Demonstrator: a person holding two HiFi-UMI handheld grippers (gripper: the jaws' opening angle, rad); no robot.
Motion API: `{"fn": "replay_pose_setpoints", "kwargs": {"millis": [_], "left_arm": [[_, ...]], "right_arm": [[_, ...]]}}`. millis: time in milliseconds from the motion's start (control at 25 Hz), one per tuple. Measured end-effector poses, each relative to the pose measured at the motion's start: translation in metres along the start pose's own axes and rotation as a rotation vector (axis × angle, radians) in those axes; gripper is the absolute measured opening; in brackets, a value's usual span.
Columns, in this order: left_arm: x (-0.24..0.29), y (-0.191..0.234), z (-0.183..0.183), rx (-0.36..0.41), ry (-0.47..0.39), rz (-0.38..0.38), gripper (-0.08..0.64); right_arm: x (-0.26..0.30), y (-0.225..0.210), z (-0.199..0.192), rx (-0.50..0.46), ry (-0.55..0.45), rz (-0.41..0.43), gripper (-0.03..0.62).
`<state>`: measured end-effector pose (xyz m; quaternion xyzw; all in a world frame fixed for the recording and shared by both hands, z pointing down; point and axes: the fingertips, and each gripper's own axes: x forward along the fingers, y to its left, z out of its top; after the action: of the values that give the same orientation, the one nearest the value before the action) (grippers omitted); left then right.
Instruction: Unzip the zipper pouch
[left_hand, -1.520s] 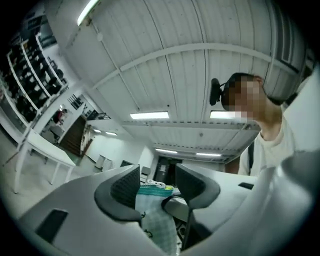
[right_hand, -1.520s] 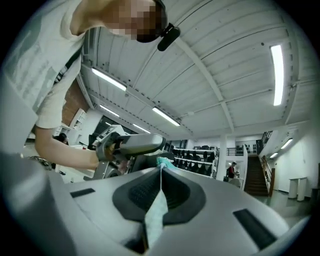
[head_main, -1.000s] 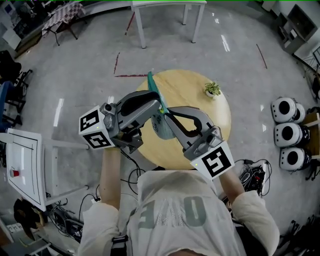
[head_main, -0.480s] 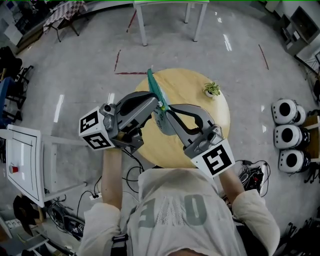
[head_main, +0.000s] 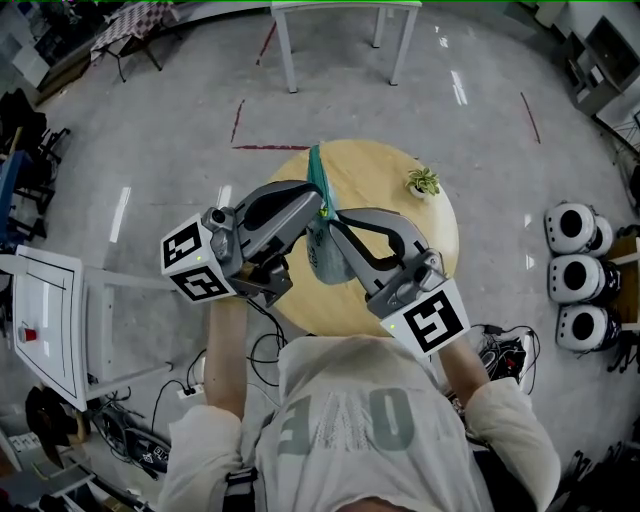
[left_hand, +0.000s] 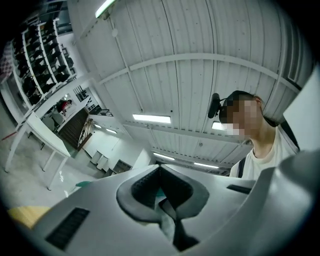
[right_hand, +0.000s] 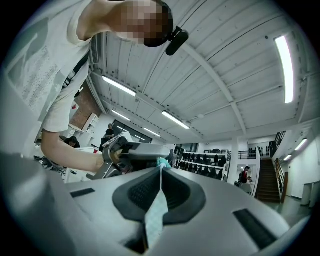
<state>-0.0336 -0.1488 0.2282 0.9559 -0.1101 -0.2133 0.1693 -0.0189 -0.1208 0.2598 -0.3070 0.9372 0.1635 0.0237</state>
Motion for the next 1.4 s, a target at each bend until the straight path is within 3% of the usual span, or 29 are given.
{"fn": "replay_pose_setpoints", "kwargs": {"millis": [280, 720, 1240, 1400], "left_arm": [[0.007, 0.011, -0.006, -0.031, -0.037, 0.083, 0.025], [-0.050, 0.086, -0.014, -0.049, -0.077, 0.402, 0.025], [-0.057, 0.096, -0.024, -0.053, -0.061, 0.443, 0.025], [-0.057, 0.105, -0.023, 0.008, -0.006, 0.534, 0.028]], "right_arm": [[-0.009, -0.003, 0.000, -0.008, 0.020, -0.005, 0.032], [-0.032, 0.009, 0.036, 0.032, -0.080, 0.049, 0.032], [-0.034, 0.009, 0.027, 0.054, -0.053, 0.040, 0.032], [-0.033, 0.003, 0.017, 0.047, -0.023, 0.030, 0.032]]}}
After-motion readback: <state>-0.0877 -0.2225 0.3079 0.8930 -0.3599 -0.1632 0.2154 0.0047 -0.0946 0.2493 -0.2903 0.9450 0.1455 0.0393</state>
